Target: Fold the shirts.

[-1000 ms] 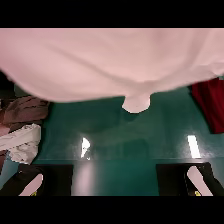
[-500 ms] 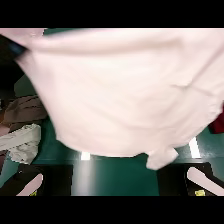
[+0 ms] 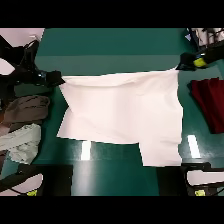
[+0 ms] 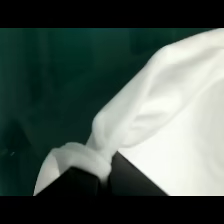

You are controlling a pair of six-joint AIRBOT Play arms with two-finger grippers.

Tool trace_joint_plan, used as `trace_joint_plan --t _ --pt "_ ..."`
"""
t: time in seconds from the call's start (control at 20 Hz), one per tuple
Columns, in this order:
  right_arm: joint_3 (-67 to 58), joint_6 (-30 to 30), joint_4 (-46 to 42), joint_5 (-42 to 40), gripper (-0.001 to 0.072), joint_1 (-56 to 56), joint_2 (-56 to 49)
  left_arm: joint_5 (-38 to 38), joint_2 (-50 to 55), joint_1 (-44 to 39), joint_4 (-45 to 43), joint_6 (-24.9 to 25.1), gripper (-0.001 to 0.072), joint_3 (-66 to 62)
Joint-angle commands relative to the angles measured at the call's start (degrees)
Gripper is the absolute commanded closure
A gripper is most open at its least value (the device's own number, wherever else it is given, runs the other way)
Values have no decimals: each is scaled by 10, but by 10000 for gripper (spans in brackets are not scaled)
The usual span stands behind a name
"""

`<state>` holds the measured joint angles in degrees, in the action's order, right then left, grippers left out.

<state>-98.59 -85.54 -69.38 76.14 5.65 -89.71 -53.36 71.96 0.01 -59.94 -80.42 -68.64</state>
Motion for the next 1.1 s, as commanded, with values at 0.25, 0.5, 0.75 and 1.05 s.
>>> trace_joint_plan --t 0.25,0.5,0.75,1.05 --pt "8 -13 -15 -208 696 -13 -45 220 70 0 0 15 682 7" --pt "8 -3 -43 -208 697 -13 -45 223 82 0 0 58 682 7" --pt "9 11 -64 -106 697 -20 -45 174 95 0 -9 110 682 7" --pt "24 9 -143 16 697 -32 -42 65 152 0 -33 134 683 7"
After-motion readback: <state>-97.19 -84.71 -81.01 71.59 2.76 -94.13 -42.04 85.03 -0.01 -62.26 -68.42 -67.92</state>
